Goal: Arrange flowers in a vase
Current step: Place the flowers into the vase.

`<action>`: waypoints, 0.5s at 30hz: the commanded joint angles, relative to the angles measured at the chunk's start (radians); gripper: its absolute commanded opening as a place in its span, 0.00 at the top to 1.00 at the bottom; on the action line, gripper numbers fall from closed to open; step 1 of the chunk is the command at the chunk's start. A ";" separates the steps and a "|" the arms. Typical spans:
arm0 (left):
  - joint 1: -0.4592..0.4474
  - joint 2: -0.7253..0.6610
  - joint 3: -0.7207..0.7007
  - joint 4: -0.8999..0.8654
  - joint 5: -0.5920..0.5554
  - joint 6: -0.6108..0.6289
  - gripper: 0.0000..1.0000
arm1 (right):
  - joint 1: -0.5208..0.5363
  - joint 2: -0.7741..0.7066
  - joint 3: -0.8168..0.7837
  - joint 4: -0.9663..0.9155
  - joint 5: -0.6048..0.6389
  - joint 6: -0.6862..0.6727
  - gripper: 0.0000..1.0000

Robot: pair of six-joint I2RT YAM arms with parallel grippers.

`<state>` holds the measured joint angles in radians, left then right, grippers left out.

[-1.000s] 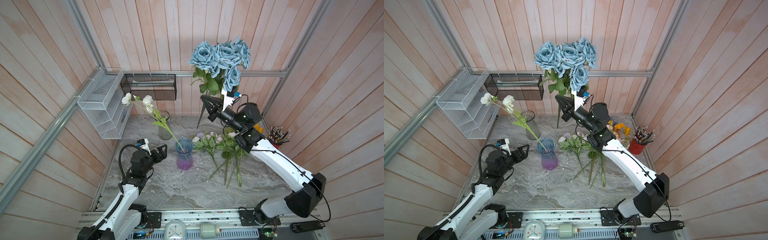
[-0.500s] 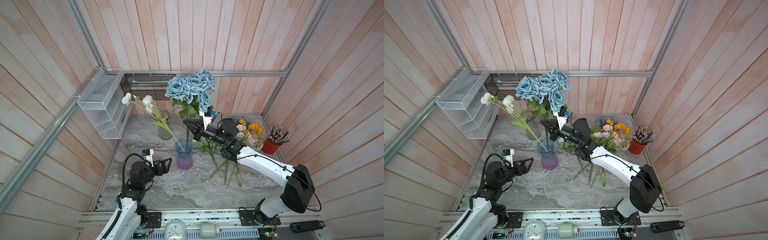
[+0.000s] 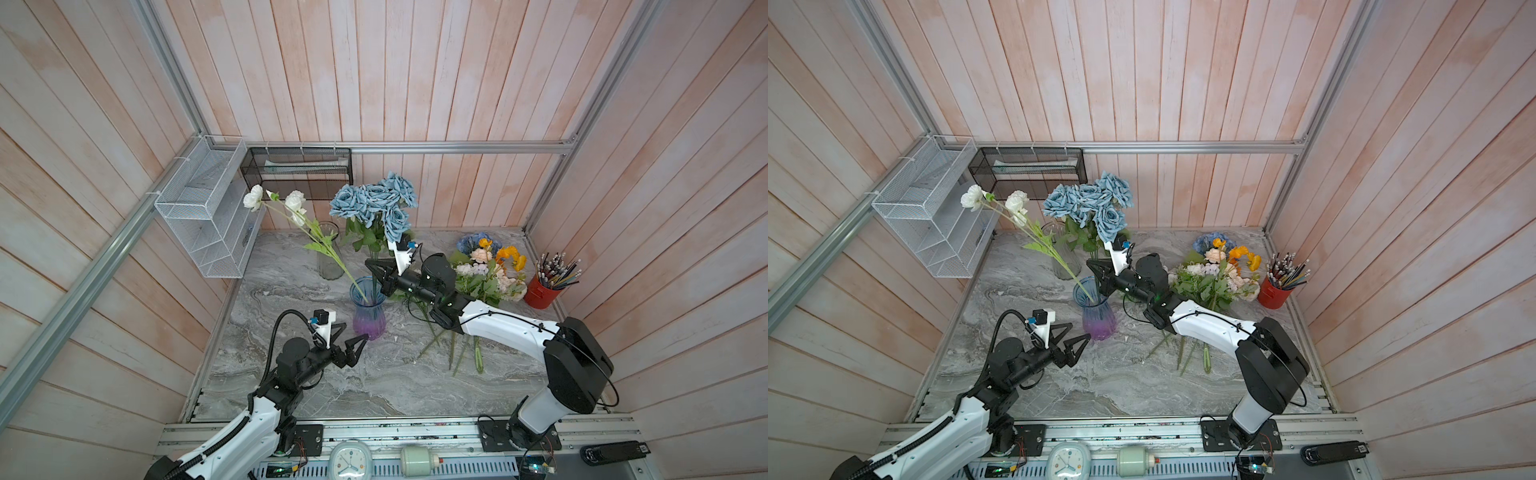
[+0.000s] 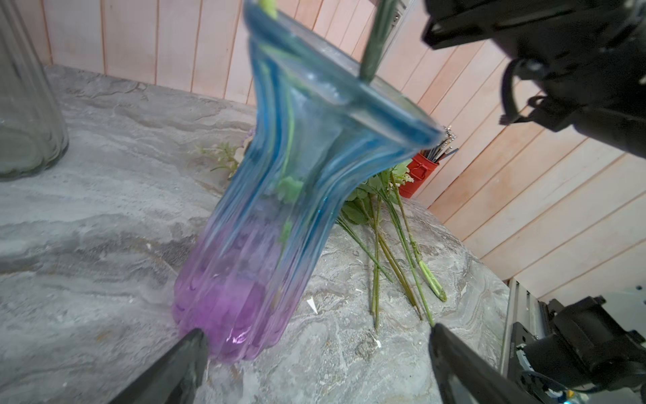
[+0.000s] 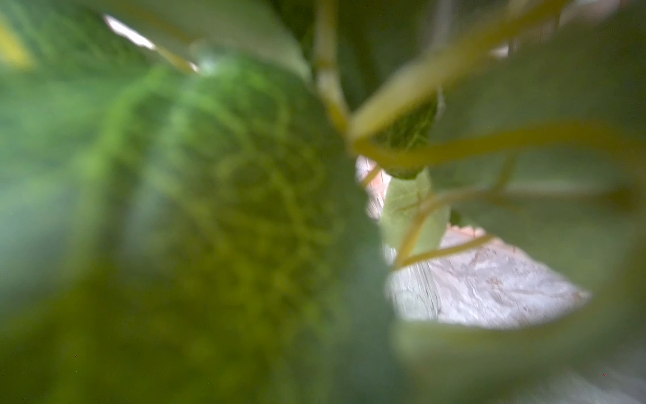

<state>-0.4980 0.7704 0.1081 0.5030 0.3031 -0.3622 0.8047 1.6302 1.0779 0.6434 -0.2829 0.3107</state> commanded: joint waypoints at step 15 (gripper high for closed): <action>-0.074 0.253 0.052 0.482 -0.254 0.107 0.01 | 0.028 0.015 0.007 -0.124 0.056 -0.074 0.80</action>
<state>-0.5686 1.0023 0.1268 0.8806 0.0872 -0.2653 0.8242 1.6539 1.0779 0.5457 -0.2348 0.2535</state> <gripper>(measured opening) 0.989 0.188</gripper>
